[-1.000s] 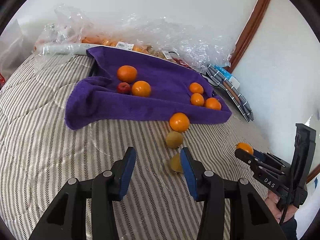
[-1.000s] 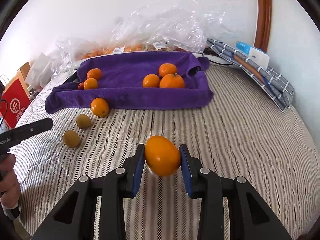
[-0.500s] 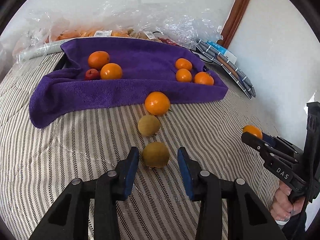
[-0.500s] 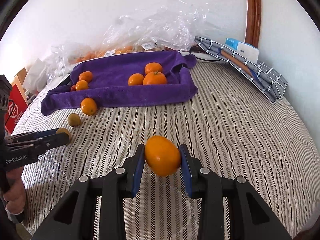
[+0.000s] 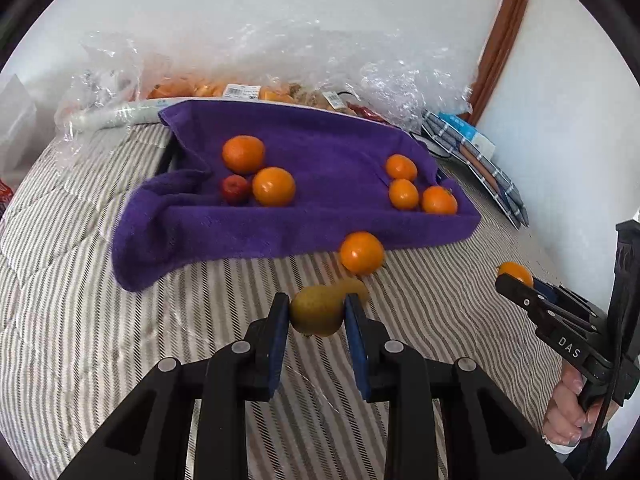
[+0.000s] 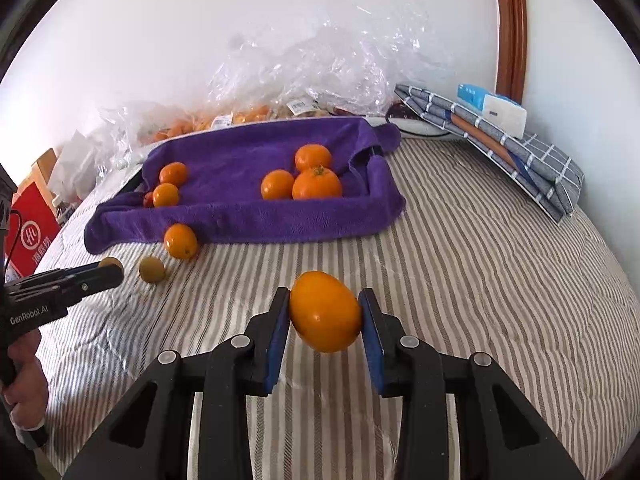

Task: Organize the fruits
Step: 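Carry the orange and the yellow-green fruit over onto the purple towel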

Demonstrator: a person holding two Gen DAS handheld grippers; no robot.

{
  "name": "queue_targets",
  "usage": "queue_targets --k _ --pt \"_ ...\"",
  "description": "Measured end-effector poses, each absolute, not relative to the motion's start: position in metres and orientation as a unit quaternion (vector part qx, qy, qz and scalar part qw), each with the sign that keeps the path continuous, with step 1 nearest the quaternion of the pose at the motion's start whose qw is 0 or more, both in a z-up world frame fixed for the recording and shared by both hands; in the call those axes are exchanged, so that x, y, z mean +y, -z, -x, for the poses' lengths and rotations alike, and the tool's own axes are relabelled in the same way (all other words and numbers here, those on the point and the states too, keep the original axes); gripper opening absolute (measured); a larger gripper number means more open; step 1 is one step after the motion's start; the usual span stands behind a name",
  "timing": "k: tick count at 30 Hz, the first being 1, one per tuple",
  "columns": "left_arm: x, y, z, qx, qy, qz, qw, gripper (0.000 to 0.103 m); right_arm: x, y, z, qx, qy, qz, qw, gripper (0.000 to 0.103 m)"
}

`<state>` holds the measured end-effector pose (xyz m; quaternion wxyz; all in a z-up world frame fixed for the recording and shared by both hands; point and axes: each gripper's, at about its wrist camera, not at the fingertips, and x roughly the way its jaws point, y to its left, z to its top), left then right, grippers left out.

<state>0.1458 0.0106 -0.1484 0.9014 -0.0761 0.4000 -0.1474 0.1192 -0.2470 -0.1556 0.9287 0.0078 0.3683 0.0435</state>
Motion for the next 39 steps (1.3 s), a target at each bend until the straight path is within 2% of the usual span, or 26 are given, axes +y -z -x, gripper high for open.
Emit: queue_targets --k 8,16,24,39 --pt "0.044 0.119 -0.185 0.359 0.11 0.119 0.919 0.027 -0.239 0.13 -0.159 0.334 -0.056 -0.006 0.941 0.035" --pt "0.04 0.118 -0.233 0.35 0.1 0.137 0.921 0.027 -0.235 0.12 -0.211 0.318 -0.06 0.001 0.946 0.035" --pt "0.027 0.132 -0.267 0.359 0.1 0.147 0.916 0.027 -0.232 0.126 -0.252 0.327 -0.067 0.006 0.942 0.035" --pt "0.015 0.145 -0.271 0.359 0.12 0.144 0.914 0.027 -0.234 0.156 -0.273 0.355 -0.044 -0.011 0.934 0.035"
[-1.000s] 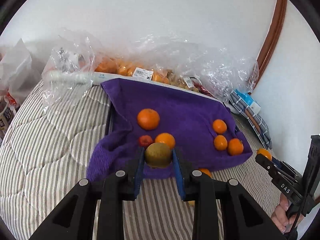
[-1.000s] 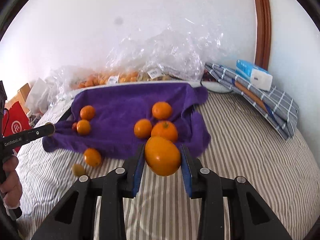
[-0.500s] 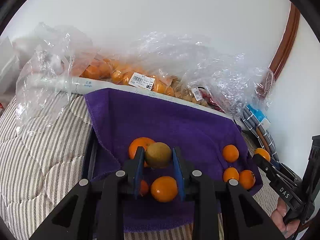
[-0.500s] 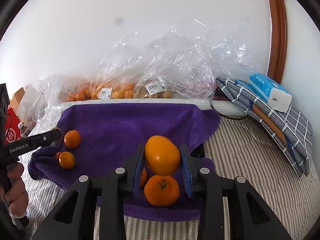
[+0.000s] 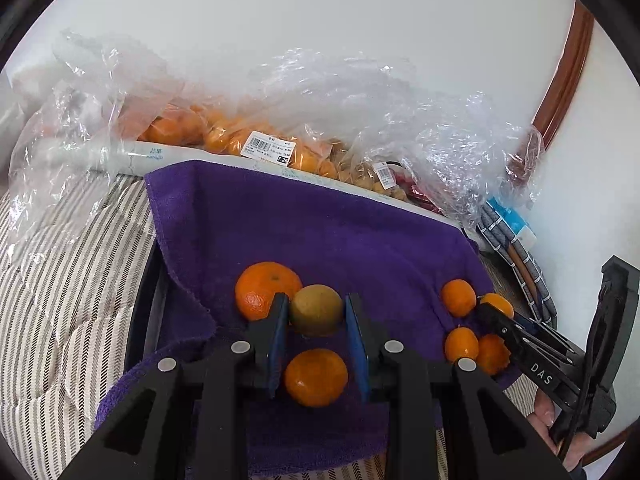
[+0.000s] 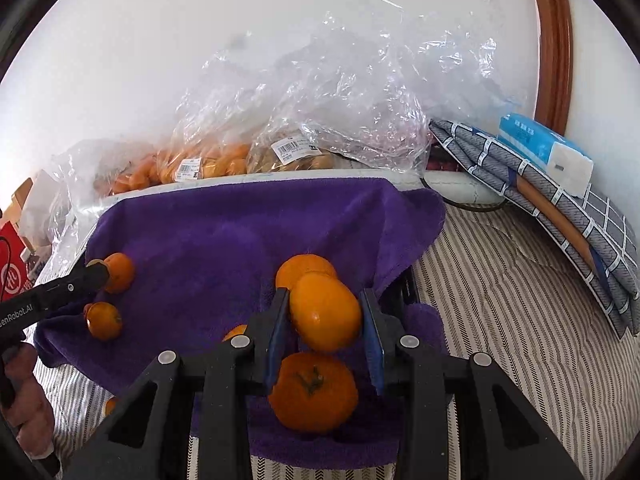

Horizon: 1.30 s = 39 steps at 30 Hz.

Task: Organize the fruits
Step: 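Open both tools to release the fruits on the towel and withdraw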

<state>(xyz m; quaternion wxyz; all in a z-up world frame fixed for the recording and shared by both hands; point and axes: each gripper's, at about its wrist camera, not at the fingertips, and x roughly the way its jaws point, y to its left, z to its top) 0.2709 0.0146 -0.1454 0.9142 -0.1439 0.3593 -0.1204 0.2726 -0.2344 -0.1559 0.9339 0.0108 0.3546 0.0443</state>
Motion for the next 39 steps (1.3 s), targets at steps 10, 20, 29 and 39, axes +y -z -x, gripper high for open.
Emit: queue_targets --k 10,20,29,39 --pt "0.008 0.148 -0.267 0.356 0.113 0.112 0.921 0.027 -0.234 0.155 -0.269 0.35 -0.047 -0.01 0.935 0.048" --pt "0.017 0.137 -0.249 0.336 0.113 0.112 0.928 0.04 -0.227 0.131 -0.243 0.321 -0.05 -0.022 0.946 0.06" --pt "0.059 0.134 -0.196 0.324 0.087 0.137 0.932 0.042 -0.185 0.117 -0.19 0.32 -0.086 0.016 0.943 0.052" --pt "0.095 0.151 -0.151 0.35 0.055 0.106 0.929 0.044 -0.137 0.151 -0.17 0.368 -0.125 0.027 0.921 0.045"
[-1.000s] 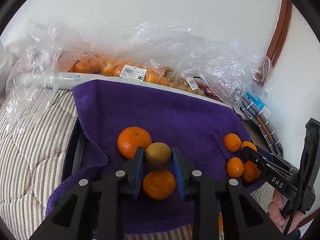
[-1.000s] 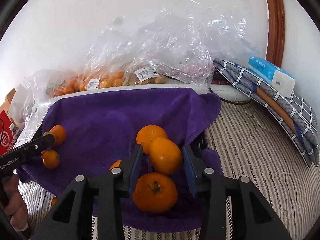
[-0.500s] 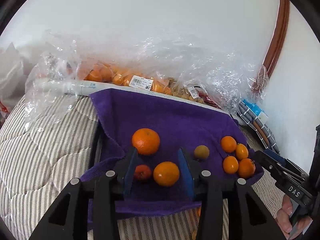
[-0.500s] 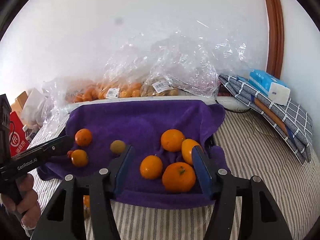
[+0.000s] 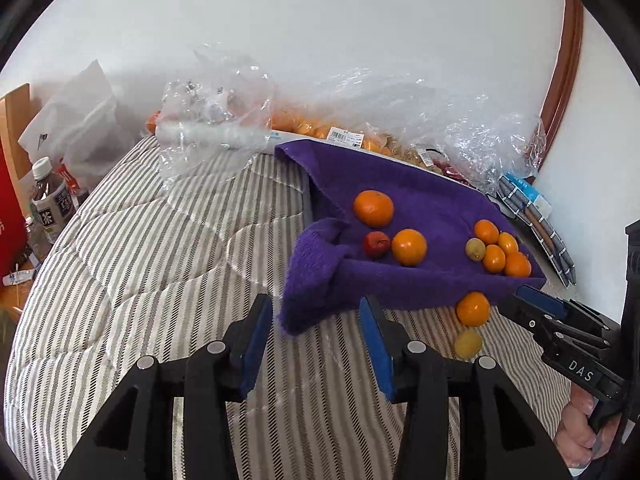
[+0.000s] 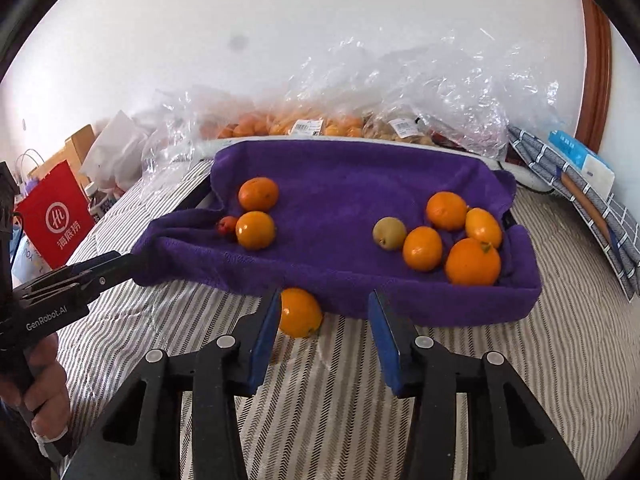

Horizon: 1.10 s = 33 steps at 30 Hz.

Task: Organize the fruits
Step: 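Grasp an orange with the right tool while the left tool grasps a yellow-green fruit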

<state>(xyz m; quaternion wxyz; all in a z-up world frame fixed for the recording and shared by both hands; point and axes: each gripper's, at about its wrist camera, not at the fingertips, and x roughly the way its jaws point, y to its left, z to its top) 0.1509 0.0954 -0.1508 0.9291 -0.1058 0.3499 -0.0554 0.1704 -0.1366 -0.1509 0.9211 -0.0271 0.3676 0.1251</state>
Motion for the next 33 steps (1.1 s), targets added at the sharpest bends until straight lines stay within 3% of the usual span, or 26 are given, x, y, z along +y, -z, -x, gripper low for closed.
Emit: queue_targets --k 9,16,33 --pt "0.105 0.153 -0.149 0.35 0.067 0.137 0.924 0.045 -0.126 0.166 -0.185 0.397 -0.134 0.01 0.908 0.045" --pt "0.116 0.154 -0.151 0.351 0.052 0.16 0.921 0.045 -0.125 0.178 -0.196 0.419 -0.142 0.001 0.897 0.033" --pt "0.047 0.161 -0.142 0.383 0.116 0.095 0.912 0.045 -0.19 0.142 -0.146 0.354 -0.104 -0.011 0.929 0.033"
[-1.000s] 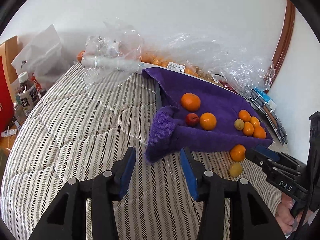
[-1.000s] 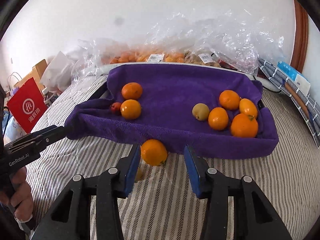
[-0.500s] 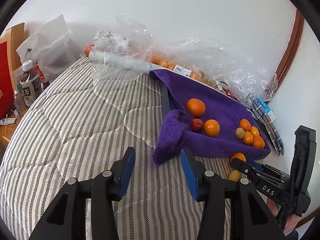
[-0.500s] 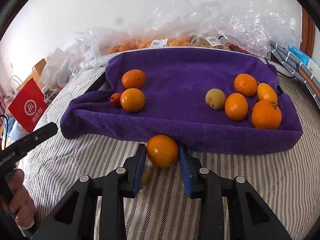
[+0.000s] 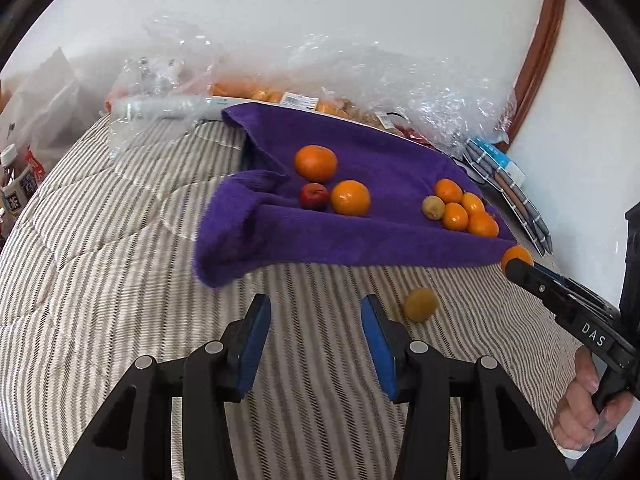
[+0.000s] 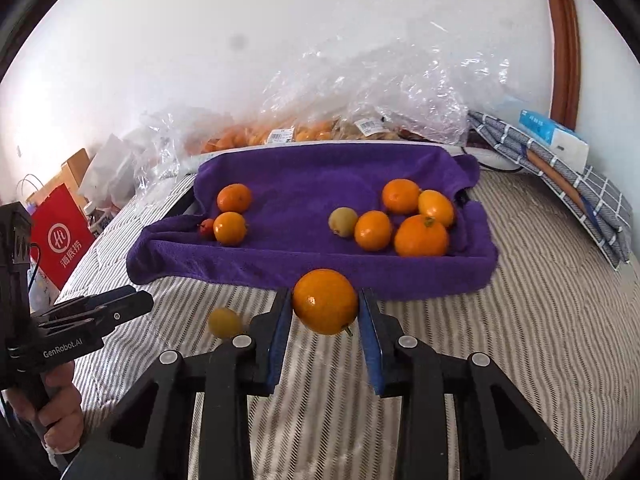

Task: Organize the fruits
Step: 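Grasp an orange with the right tool while the left tool grasps a yellow-green fruit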

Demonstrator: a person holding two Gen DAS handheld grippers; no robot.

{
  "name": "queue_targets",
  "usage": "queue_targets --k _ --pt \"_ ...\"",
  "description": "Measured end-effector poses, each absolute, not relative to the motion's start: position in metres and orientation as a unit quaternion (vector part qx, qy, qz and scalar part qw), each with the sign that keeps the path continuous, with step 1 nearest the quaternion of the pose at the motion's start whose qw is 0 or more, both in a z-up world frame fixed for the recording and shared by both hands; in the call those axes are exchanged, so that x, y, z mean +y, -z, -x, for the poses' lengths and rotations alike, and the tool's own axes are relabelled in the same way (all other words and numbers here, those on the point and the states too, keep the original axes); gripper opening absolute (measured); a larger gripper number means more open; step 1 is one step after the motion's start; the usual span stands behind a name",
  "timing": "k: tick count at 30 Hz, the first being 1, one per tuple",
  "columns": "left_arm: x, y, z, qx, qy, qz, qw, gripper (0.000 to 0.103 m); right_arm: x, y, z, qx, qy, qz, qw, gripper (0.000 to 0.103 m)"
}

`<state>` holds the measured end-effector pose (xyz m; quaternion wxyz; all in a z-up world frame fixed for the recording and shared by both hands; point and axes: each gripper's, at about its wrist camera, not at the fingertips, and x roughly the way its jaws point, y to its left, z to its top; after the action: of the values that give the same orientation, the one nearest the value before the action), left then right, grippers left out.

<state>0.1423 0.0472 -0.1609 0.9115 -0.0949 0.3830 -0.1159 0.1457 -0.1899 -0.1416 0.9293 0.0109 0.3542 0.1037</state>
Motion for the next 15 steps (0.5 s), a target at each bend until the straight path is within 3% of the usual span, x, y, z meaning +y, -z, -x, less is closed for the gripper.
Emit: queue_targets --k 13,15 --pt "-0.027 0.168 -0.159 0.413 0.16 0.072 0.894 0.044 -0.259 0.145 -0.108 0.352 -0.053 -0.008 0.935 0.033" --pt "-0.029 0.17 -0.161 0.415 0.157 0.073 0.893 0.034 -0.265 0.148 -0.106 0.353 -0.049 -0.008 0.934 0.033"
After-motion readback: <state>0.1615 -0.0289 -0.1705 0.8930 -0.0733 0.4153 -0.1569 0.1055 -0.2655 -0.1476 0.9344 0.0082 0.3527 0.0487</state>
